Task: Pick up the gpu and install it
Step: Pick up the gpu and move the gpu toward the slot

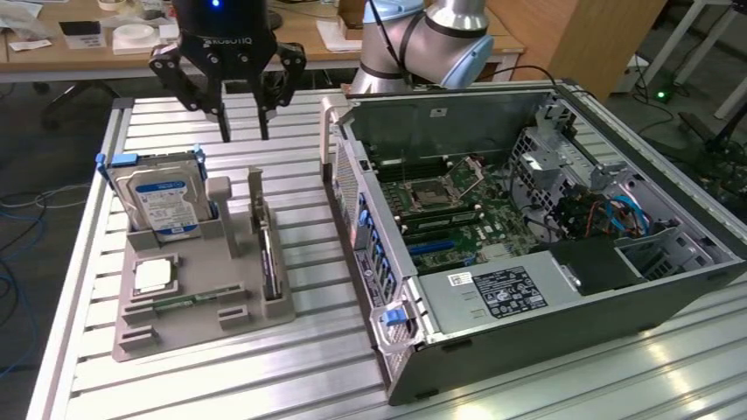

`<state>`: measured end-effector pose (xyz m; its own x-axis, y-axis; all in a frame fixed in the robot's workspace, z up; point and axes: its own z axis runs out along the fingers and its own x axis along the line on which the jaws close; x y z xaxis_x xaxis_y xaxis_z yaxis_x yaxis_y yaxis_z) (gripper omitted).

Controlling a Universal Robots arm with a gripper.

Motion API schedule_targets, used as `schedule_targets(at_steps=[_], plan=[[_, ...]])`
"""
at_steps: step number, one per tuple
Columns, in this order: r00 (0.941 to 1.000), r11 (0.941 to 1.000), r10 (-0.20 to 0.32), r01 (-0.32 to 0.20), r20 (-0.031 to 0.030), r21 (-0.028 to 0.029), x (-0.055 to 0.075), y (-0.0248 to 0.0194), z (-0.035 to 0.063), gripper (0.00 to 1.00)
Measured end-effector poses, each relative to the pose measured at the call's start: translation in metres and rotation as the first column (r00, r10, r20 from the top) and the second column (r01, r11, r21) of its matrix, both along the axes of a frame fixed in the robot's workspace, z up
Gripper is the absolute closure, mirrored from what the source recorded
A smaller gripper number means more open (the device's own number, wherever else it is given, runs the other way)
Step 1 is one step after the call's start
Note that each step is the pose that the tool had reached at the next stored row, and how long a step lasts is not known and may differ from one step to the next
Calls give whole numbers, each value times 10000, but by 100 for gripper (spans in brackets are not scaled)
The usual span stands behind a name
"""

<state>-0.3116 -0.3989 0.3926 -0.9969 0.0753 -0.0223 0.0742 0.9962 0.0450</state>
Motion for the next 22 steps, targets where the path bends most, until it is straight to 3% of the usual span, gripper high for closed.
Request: schedule_targets(at_steps=[1, 3, 5, 6, 16, 22], plan=[[10000, 10000, 0, 0, 0, 0, 0, 0, 0, 53], [10000, 10000, 0, 0, 0, 0, 0, 0, 0, 42], [10000, 10000, 8, -8, 2, 1, -1, -4, -2, 42], [10000, 10000, 55, -55, 1, 0, -5, -7, -2, 35], [9990, 9990, 450, -450, 2, -44, -13, -62, -11, 35], [9983, 9983, 578, -577, 71, -47, -16, -99, -16, 35]])
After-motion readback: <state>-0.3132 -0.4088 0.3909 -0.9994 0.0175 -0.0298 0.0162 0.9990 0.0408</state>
